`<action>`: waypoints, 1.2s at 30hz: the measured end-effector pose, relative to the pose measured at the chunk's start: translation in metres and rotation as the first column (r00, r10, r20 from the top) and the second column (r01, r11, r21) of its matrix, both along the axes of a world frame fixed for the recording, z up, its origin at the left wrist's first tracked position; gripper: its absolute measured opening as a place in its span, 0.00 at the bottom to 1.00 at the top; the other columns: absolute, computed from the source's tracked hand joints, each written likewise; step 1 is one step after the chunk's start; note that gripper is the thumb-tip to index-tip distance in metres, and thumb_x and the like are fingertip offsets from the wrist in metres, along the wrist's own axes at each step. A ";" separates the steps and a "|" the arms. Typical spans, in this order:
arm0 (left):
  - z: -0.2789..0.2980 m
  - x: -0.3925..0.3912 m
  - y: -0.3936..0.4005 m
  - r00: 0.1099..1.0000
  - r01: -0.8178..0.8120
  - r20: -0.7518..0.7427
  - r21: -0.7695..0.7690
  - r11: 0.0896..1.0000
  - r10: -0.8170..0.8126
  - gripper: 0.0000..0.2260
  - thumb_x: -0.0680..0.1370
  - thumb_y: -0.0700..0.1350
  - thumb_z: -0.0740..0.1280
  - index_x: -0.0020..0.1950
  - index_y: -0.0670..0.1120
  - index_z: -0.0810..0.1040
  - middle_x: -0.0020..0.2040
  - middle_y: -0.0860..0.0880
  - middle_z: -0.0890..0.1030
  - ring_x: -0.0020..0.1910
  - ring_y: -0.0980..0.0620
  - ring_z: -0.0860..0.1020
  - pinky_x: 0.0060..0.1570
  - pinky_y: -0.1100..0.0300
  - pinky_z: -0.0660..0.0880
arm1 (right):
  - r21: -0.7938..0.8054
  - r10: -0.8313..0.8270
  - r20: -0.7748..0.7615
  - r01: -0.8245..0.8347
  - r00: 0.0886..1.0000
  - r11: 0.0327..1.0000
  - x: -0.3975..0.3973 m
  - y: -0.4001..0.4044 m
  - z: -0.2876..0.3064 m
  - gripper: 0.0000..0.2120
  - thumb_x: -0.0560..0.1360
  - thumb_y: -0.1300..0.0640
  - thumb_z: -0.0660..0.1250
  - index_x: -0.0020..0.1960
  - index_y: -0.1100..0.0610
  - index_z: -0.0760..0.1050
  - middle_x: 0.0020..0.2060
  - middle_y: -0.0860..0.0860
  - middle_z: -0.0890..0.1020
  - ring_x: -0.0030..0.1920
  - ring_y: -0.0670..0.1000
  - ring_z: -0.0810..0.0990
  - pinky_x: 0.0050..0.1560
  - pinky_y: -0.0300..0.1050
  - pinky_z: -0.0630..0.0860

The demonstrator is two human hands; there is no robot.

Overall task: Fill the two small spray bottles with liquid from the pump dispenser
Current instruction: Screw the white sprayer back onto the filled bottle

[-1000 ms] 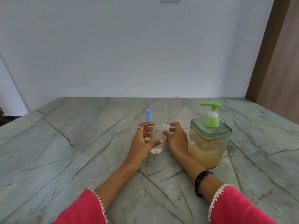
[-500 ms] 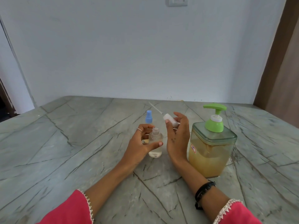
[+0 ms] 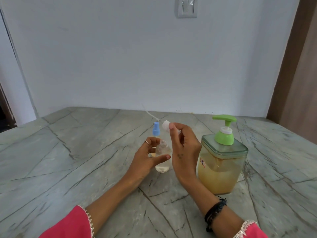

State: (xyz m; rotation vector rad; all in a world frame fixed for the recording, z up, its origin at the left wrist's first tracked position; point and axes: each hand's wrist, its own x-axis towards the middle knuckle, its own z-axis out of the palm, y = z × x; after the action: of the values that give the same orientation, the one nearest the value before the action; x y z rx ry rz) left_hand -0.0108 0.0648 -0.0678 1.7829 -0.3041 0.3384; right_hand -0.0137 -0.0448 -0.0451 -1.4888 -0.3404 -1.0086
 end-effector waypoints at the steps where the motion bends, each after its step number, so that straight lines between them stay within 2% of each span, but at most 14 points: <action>1: 0.000 0.000 0.000 1.000 -0.004 -0.002 0.006 1.000 0.004 0.19 0.67 0.45 0.75 0.55 0.49 0.74 0.54 0.52 0.80 0.54 0.52 0.78 0.57 0.54 0.75 | 0.000 0.004 -0.011 -0.004 1.000 1.000 -0.001 0.000 0.001 0.05 0.75 0.44 0.62 0.42 0.43 0.74 0.27 0.47 0.70 0.28 0.43 0.68 0.29 0.31 0.64; 3: 0.000 0.000 0.000 1.000 -0.015 -0.007 0.016 1.000 0.015 0.19 0.67 0.45 0.75 0.56 0.49 0.74 0.54 0.52 0.80 0.55 0.52 0.78 0.58 0.54 0.75 | 0.023 0.027 -0.022 -0.026 0.999 0.999 -0.001 -0.001 0.002 0.05 0.75 0.46 0.64 0.40 0.41 0.72 0.26 0.46 0.69 0.28 0.43 0.68 0.29 0.31 0.65; 8: -0.001 0.001 0.002 1.000 -0.015 -0.008 0.028 1.000 0.015 0.20 0.67 0.47 0.75 0.55 0.50 0.74 0.54 0.52 0.80 0.55 0.52 0.77 0.57 0.55 0.75 | 0.004 -0.047 0.057 0.047 0.997 0.999 0.003 -0.003 0.001 0.07 0.73 0.61 0.71 0.50 0.56 0.78 0.39 0.44 0.73 0.36 0.39 0.72 0.37 0.26 0.69; 11: -0.001 0.000 0.001 1.000 -0.011 -0.011 0.028 1.000 0.011 0.20 0.66 0.47 0.75 0.55 0.50 0.74 0.54 0.53 0.80 0.55 0.53 0.77 0.57 0.56 0.75 | -0.019 -0.075 0.116 0.077 0.990 0.997 0.005 -0.003 0.001 0.11 0.73 0.64 0.71 0.53 0.53 0.76 0.42 0.43 0.71 0.37 0.39 0.72 0.39 0.27 0.70; 14: -0.001 0.000 0.001 1.000 -0.009 -0.006 0.025 1.000 0.010 0.19 0.66 0.47 0.75 0.54 0.50 0.74 0.54 0.53 0.80 0.55 0.53 0.77 0.57 0.56 0.74 | 0.017 -0.034 0.099 0.032 0.995 0.999 0.002 -0.002 0.003 0.10 0.75 0.62 0.68 0.54 0.50 0.75 0.44 0.43 0.68 0.39 0.38 0.71 0.42 0.27 0.70; 17: -0.001 0.001 0.001 1.000 -0.007 -0.003 0.031 1.000 0.007 0.18 0.66 0.48 0.75 0.53 0.51 0.74 0.54 0.53 0.80 0.55 0.53 0.77 0.57 0.56 0.73 | 0.053 -0.003 0.084 -0.002 0.996 0.999 0.000 -0.002 0.003 0.07 0.78 0.53 0.64 0.56 0.50 0.74 0.47 0.43 0.67 0.42 0.37 0.71 0.44 0.29 0.70; 20: -0.002 0.001 0.002 1.000 -0.007 0.009 0.036 0.999 0.007 0.17 0.67 0.46 0.75 0.52 0.53 0.74 0.53 0.54 0.80 0.55 0.54 0.77 0.56 0.58 0.74 | 0.042 0.009 0.075 -0.012 0.997 0.999 0.002 -0.002 0.001 0.12 0.78 0.45 0.57 0.60 0.41 0.68 0.51 0.42 0.69 0.47 0.45 0.76 0.48 0.41 0.77; 21: -0.002 0.001 0.002 1.000 -0.007 0.011 0.032 0.999 0.007 0.17 0.67 0.46 0.75 0.52 0.53 0.74 0.53 0.54 0.80 0.55 0.54 0.77 0.56 0.58 0.74 | 0.029 0.008 0.075 -0.010 0.997 1.000 0.003 -0.001 0.001 0.13 0.79 0.46 0.55 0.63 0.41 0.67 0.52 0.42 0.70 0.49 0.47 0.76 0.50 0.45 0.78; 23: -0.002 0.001 0.002 1.000 -0.008 0.010 0.034 0.999 0.007 0.17 0.67 0.46 0.75 0.53 0.52 0.74 0.53 0.54 0.80 0.55 0.54 0.78 0.56 0.58 0.74 | 0.009 -0.009 0.093 0.008 0.996 1.000 0.006 -0.002 -0.001 0.16 0.80 0.49 0.53 0.68 0.45 0.64 0.51 0.41 0.70 0.51 0.45 0.74 0.53 0.48 0.77; 27: -0.002 0.001 0.003 1.000 -0.002 0.019 0.041 0.999 0.001 0.17 0.67 0.47 0.75 0.53 0.52 0.74 0.53 0.54 0.80 0.54 0.55 0.78 0.55 0.59 0.74 | 0.029 -0.028 0.135 0.024 0.991 0.999 0.009 -0.003 0.001 0.15 0.82 0.55 0.52 0.68 0.50 0.64 0.54 0.47 0.71 0.52 0.41 0.72 0.54 0.37 0.72; 29: -0.003 0.002 0.003 1.000 -0.002 0.022 0.040 0.999 0.001 0.18 0.66 0.47 0.75 0.53 0.52 0.74 0.53 0.54 0.80 0.54 0.54 0.78 0.56 0.59 0.74 | 0.026 -0.051 0.158 0.048 0.986 0.999 0.009 -0.004 0.003 0.14 0.82 0.55 0.51 0.66 0.49 0.65 0.56 0.49 0.71 0.53 0.42 0.73 0.54 0.39 0.73; 31: -0.002 0.001 0.003 1.000 -0.001 0.023 0.042 0.999 0.000 0.19 0.66 0.48 0.75 0.53 0.52 0.74 0.53 0.54 0.80 0.54 0.54 0.78 0.56 0.58 0.74 | 0.020 -0.045 0.174 0.042 0.984 0.999 0.009 -0.005 0.004 0.14 0.81 0.55 0.51 0.64 0.47 0.67 0.55 0.48 0.71 0.48 0.47 0.75 0.49 0.40 0.75; 33: -0.002 0.001 0.003 1.000 -0.001 0.020 0.047 0.999 0.000 0.19 0.65 0.49 0.75 0.53 0.52 0.74 0.53 0.54 0.80 0.54 0.54 0.78 0.56 0.57 0.74 | 0.013 -0.021 0.194 0.019 0.981 1.000 0.007 -0.006 0.004 0.14 0.82 0.58 0.50 0.62 0.48 0.70 0.54 0.45 0.70 0.39 0.46 0.74 0.44 0.34 0.73; 36: -0.002 0.001 0.002 1.000 -0.001 0.022 0.045 0.999 0.000 0.19 0.65 0.48 0.75 0.53 0.53 0.74 0.53 0.54 0.80 0.54 0.55 0.78 0.55 0.59 0.74 | 0.008 0.004 0.205 -0.006 0.979 1.000 0.004 -0.007 0.005 0.13 0.82 0.60 0.51 0.58 0.51 0.71 0.53 0.45 0.69 0.37 0.44 0.73 0.43 0.32 0.72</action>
State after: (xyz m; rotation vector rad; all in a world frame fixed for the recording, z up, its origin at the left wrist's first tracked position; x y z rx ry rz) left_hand -0.0097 0.0665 -0.0694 1.8242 -0.3288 0.3546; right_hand -0.0094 -0.0515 -0.0399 -1.3784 -0.4860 -1.1610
